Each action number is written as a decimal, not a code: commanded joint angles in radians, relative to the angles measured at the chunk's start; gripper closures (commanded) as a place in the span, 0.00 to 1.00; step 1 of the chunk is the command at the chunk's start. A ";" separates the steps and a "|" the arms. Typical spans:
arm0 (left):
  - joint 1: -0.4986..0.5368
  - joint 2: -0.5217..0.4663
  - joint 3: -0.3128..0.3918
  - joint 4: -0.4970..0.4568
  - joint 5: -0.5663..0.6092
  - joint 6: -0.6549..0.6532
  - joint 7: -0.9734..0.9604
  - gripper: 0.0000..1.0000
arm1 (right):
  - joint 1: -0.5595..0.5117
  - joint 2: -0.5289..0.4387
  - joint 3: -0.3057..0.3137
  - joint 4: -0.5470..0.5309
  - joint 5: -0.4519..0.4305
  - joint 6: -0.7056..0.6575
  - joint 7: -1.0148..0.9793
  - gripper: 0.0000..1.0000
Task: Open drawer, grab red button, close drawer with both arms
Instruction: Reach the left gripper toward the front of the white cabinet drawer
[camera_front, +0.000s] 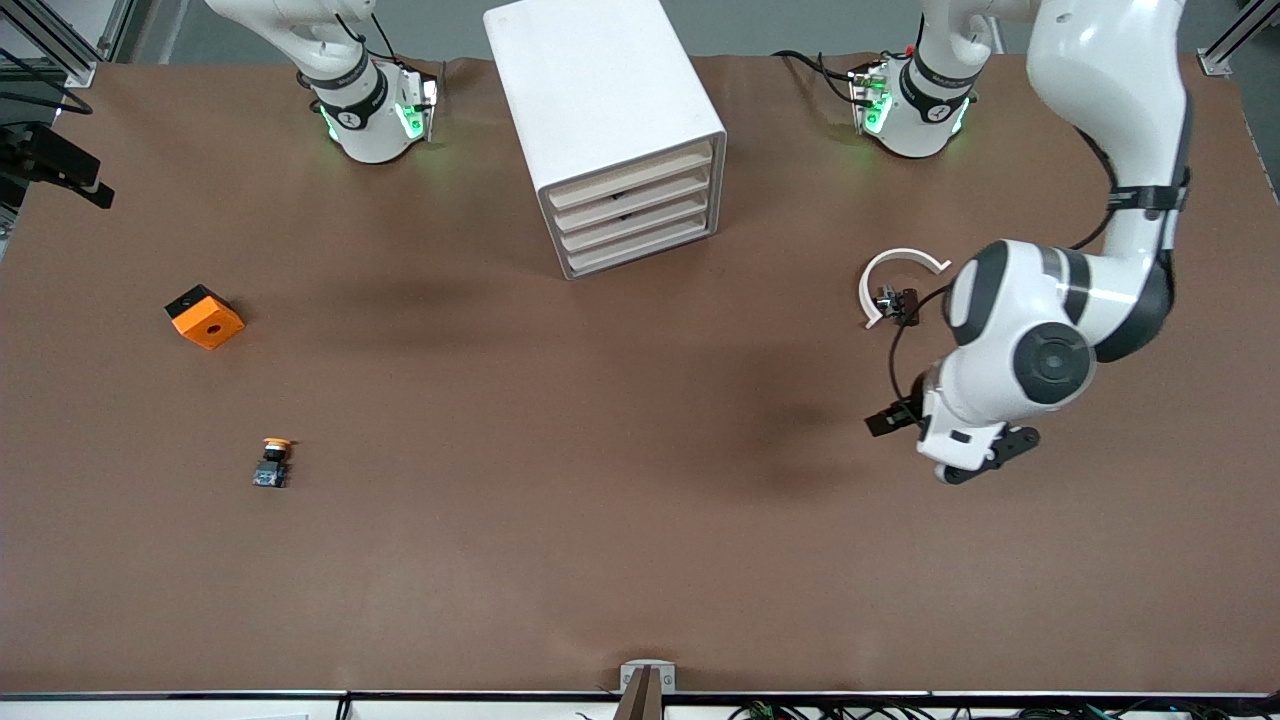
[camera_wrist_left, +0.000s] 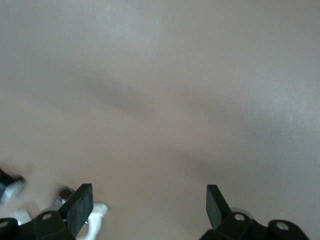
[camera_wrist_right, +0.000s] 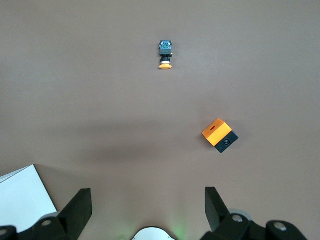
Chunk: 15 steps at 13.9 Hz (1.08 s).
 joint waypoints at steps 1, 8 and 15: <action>-0.063 0.029 0.005 0.020 0.011 -0.013 -0.169 0.00 | -0.004 0.034 -0.002 0.032 0.009 -0.015 -0.003 0.00; -0.090 0.119 -0.002 0.107 -0.326 -0.140 -0.595 0.00 | -0.007 0.202 -0.002 0.073 -0.009 0.030 -0.016 0.00; -0.095 0.217 -0.006 0.175 -0.565 -0.333 -0.933 0.00 | -0.017 0.298 -0.002 0.111 -0.059 0.050 -0.042 0.00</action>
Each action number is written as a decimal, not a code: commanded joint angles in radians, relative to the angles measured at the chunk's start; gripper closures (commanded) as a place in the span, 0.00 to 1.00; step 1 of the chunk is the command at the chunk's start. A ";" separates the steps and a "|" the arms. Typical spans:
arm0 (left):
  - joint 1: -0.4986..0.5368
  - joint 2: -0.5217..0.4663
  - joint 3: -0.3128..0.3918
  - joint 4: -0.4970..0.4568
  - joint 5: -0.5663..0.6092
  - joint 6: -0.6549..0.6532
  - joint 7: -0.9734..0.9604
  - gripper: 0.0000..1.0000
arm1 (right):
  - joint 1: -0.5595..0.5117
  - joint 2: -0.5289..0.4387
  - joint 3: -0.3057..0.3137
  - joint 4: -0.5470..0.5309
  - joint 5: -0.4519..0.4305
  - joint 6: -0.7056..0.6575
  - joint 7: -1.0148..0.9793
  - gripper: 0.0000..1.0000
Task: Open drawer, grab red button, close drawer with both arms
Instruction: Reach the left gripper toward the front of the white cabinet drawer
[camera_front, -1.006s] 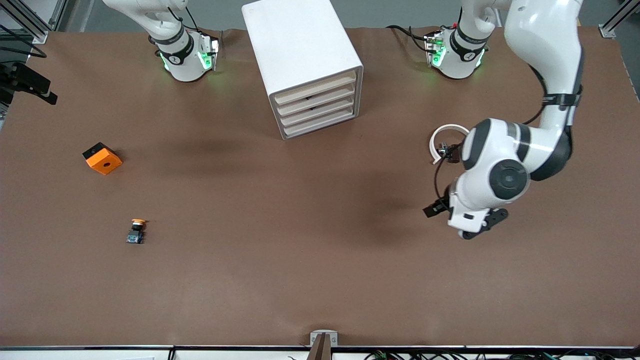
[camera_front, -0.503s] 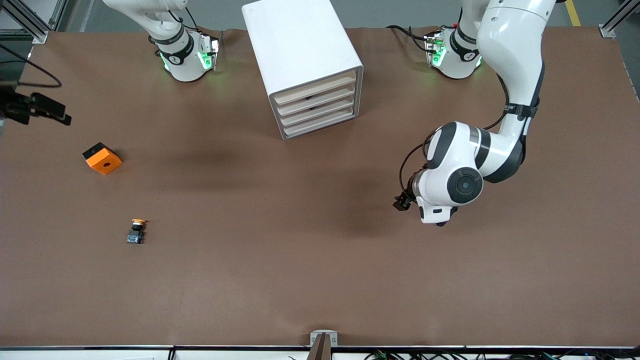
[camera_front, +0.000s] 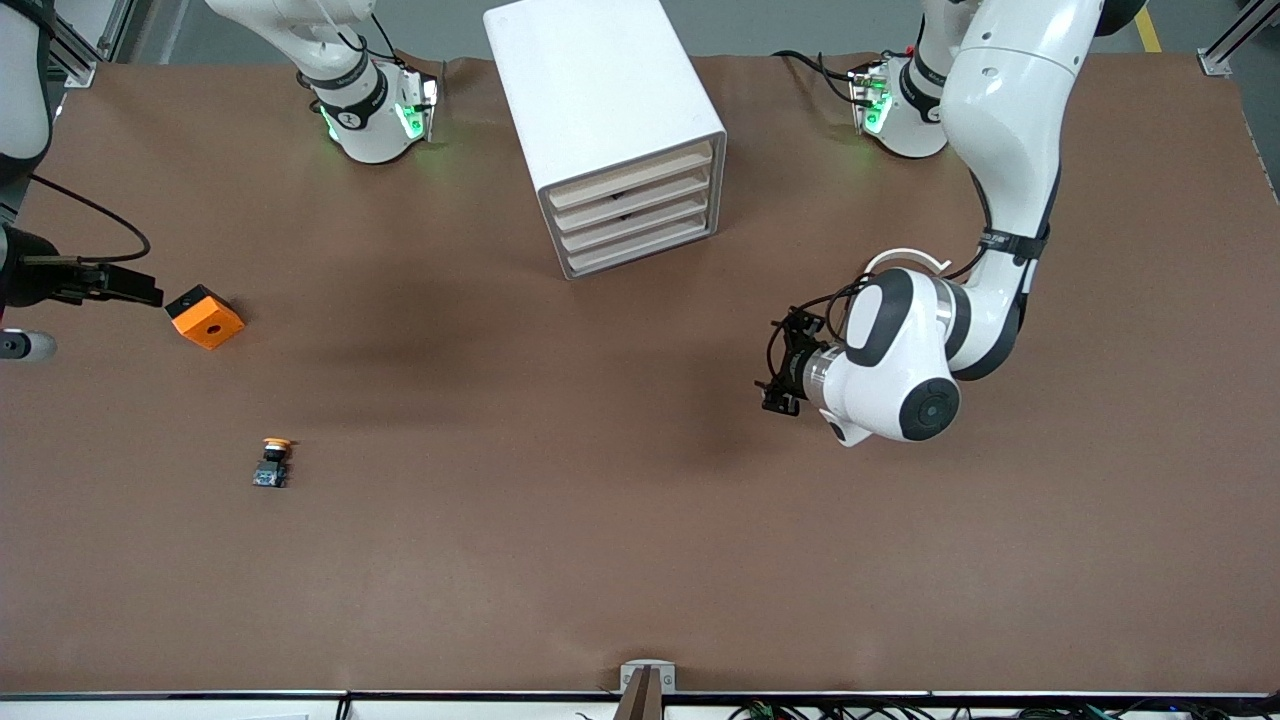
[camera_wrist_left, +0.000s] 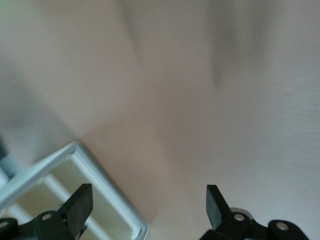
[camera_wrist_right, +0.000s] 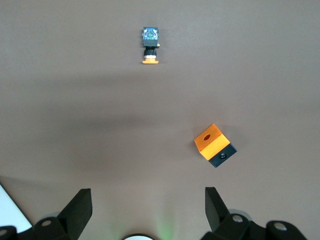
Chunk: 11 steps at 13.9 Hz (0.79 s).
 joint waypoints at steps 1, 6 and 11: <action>-0.001 0.061 -0.001 0.063 -0.088 -0.120 -0.133 0.00 | -0.008 0.011 0.006 0.040 -0.016 -0.014 -0.016 0.00; 0.002 0.123 -0.001 0.066 -0.255 -0.291 -0.352 0.00 | -0.031 0.031 0.005 0.054 -0.009 0.011 -0.016 0.00; -0.016 0.163 -0.027 0.046 -0.362 -0.361 -0.517 0.00 | -0.031 0.029 0.006 0.054 -0.003 0.009 -0.001 0.00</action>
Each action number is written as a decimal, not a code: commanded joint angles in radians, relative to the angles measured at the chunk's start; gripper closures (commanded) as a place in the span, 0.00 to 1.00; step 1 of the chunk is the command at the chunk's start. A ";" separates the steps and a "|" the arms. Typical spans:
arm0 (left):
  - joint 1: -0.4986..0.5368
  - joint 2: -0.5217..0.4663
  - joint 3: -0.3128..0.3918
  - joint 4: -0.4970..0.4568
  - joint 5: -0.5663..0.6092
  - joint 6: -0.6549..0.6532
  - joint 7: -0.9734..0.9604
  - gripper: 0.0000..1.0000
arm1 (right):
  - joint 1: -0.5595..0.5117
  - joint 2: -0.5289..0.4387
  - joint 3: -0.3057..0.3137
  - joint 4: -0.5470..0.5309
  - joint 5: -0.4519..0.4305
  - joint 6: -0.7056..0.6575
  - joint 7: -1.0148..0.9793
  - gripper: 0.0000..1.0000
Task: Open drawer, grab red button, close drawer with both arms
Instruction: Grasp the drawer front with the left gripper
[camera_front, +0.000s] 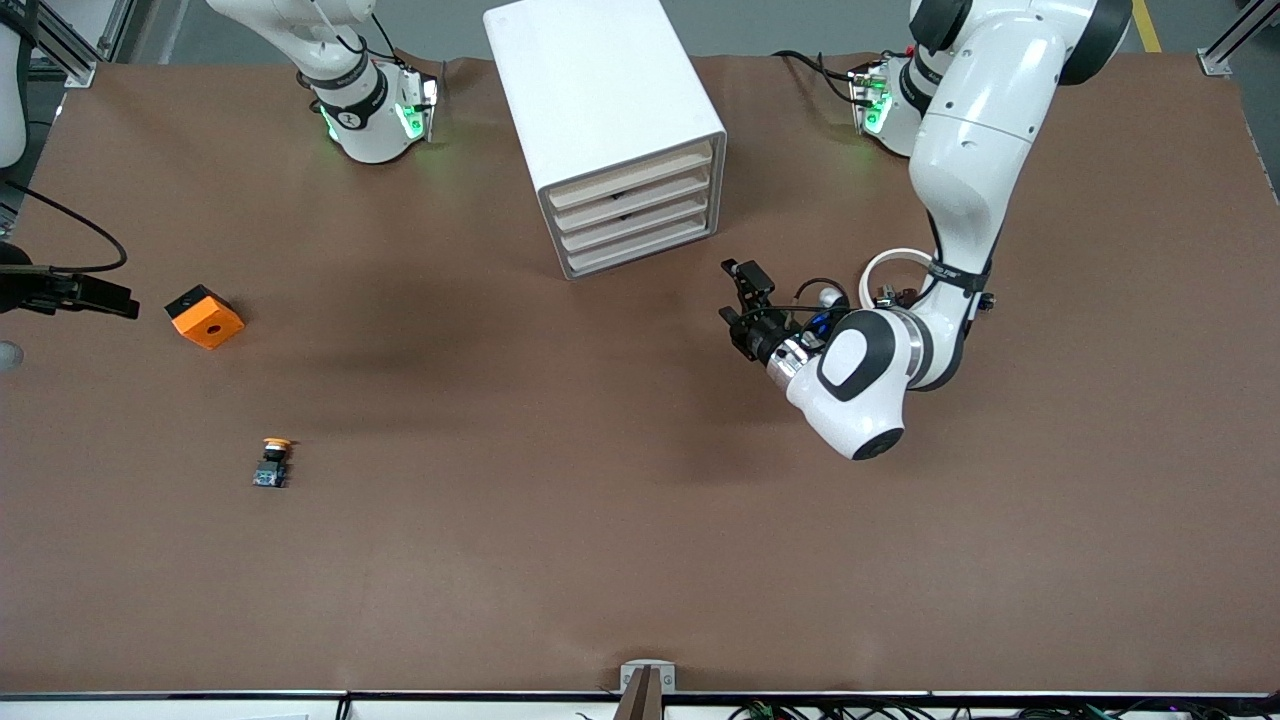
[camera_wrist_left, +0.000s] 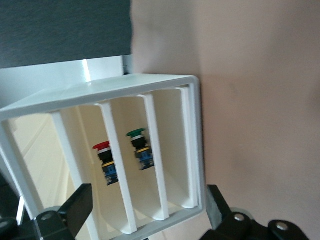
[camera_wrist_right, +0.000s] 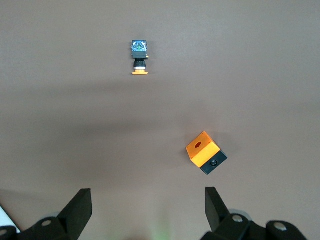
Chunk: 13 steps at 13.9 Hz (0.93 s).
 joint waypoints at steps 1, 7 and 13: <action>-0.018 0.013 -0.033 0.007 -0.039 -0.032 -0.070 0.00 | -0.008 0.014 0.008 0.027 0.008 -0.012 0.002 0.00; -0.084 0.005 -0.079 -0.079 -0.039 -0.096 -0.069 0.33 | -0.011 0.011 0.010 0.022 0.025 -0.020 0.002 0.00; -0.113 0.004 -0.082 -0.124 -0.038 -0.119 -0.063 0.59 | -0.008 0.009 0.010 0.019 0.031 -0.020 0.003 0.00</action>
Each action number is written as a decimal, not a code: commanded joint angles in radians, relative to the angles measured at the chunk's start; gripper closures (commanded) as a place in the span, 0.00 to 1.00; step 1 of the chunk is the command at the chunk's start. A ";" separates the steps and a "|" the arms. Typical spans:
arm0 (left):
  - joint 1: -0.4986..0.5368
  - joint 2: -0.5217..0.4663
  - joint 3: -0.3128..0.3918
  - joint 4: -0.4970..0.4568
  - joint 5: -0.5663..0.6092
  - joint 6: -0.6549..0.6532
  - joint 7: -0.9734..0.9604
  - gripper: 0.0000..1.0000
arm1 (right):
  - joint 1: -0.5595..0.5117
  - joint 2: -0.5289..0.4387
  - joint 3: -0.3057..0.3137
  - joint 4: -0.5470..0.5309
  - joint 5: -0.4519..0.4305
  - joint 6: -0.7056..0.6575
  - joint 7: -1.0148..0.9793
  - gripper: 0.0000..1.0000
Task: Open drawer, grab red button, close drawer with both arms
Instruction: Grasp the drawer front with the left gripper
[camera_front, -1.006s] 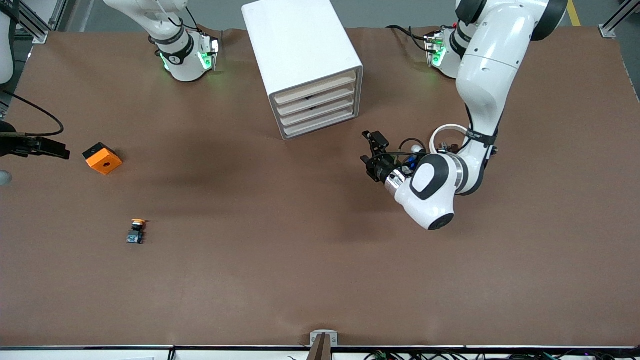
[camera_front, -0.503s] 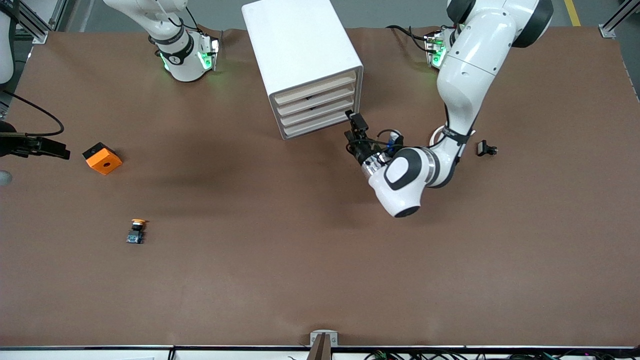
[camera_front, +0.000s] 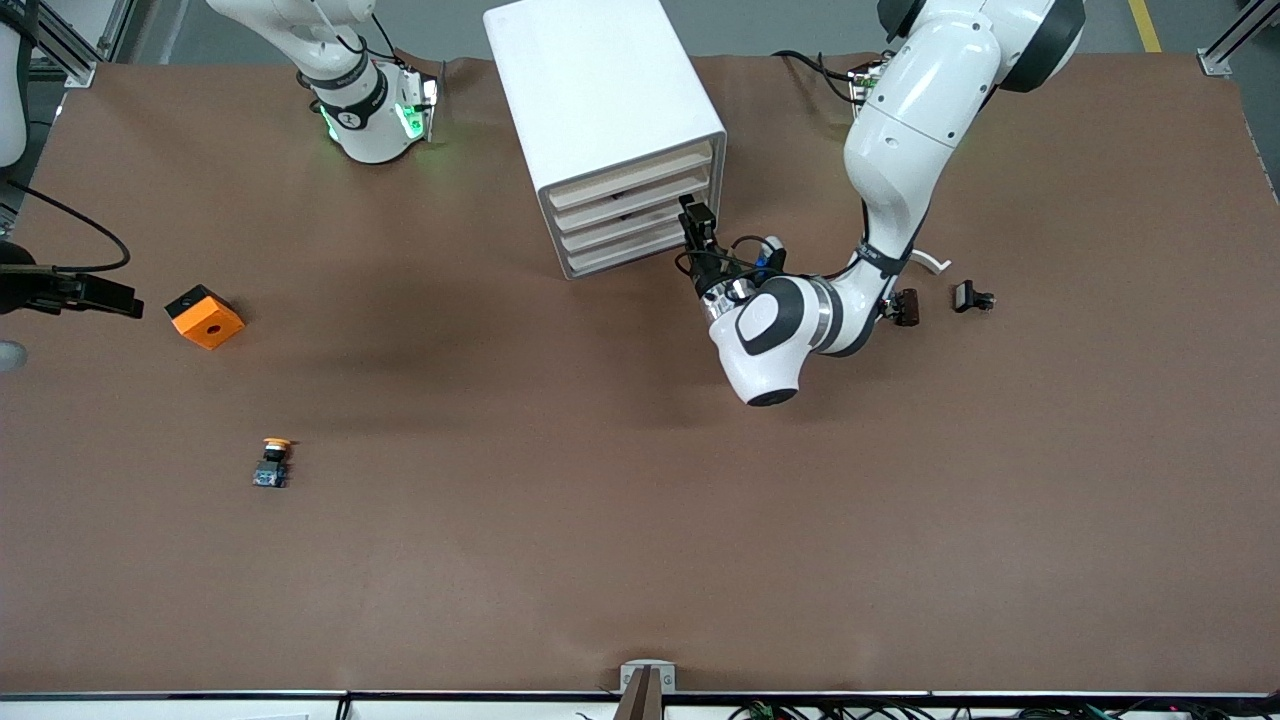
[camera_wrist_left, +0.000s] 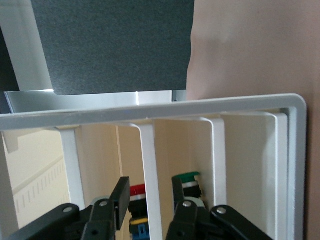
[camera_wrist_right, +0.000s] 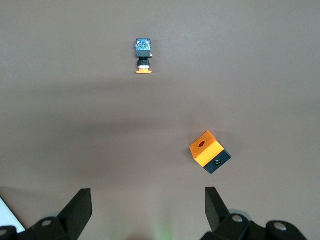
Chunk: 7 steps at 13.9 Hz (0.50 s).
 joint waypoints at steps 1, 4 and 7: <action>-0.012 -0.011 -0.013 -0.033 -0.015 -0.031 0.001 0.59 | -0.007 0.009 0.008 0.019 0.018 -0.014 0.003 0.00; -0.035 -0.010 -0.024 -0.044 -0.004 -0.052 -0.004 0.58 | -0.004 0.009 0.010 0.019 0.018 -0.013 0.015 0.00; -0.045 -0.008 -0.024 -0.052 -0.004 -0.052 -0.007 0.58 | 0.013 0.007 0.014 0.019 0.018 -0.014 0.095 0.00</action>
